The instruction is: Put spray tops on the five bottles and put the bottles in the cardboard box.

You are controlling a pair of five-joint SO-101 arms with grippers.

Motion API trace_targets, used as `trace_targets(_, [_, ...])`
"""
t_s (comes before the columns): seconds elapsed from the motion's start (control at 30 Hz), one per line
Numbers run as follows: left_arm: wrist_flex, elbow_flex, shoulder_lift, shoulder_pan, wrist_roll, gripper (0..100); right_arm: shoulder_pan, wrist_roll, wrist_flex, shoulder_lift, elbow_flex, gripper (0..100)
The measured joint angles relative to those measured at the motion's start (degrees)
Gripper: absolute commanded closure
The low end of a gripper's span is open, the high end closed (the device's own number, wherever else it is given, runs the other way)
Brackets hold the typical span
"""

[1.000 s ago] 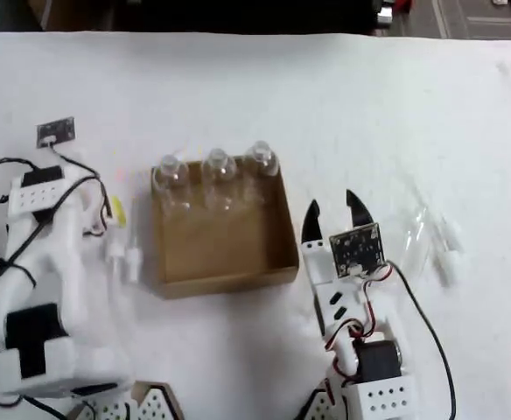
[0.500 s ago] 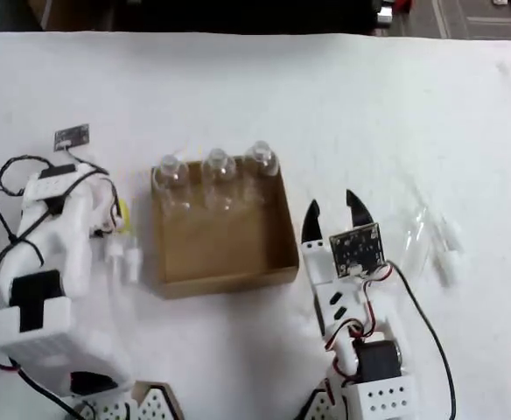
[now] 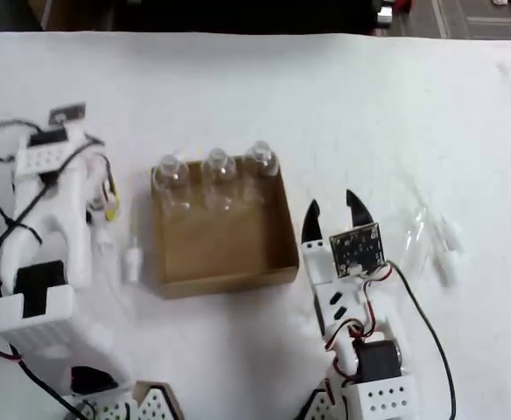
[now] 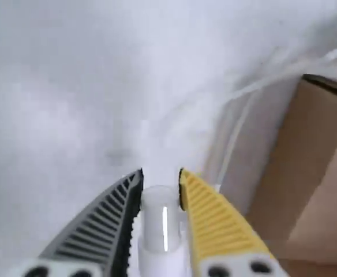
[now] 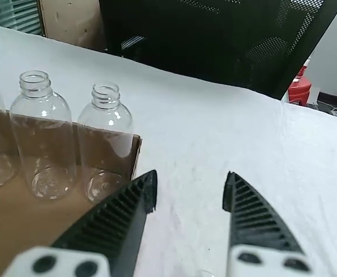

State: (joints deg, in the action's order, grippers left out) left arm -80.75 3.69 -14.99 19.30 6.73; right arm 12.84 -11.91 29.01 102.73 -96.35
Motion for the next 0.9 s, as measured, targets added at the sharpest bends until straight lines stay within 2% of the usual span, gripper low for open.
trace_targets(0.17, [-18.11,-20.22,0.00,0.00,0.00,98,0.00,0.00,0.00,0.00,0.00,83.2])
trace_targets(0.27, [-20.75,-28.92,0.00,0.00,0.00,98,0.00,0.00,0.00,0.00,0.00,83.2])
trace_targets(0.43, [-21.19,-34.73,3.96,-2.55,0.00,98,0.00,0.00,0.00,0.00,0.00,83.2])
trace_targets(0.6, [-19.34,-37.01,13.71,-10.20,0.00,98,0.00,0.00,0.00,0.00,0.00,83.2])
trace_targets(0.9, [-0.62,-36.84,27.34,-15.91,0.00,97,0.00,0.00,0.00,0.00,0.00,83.2])
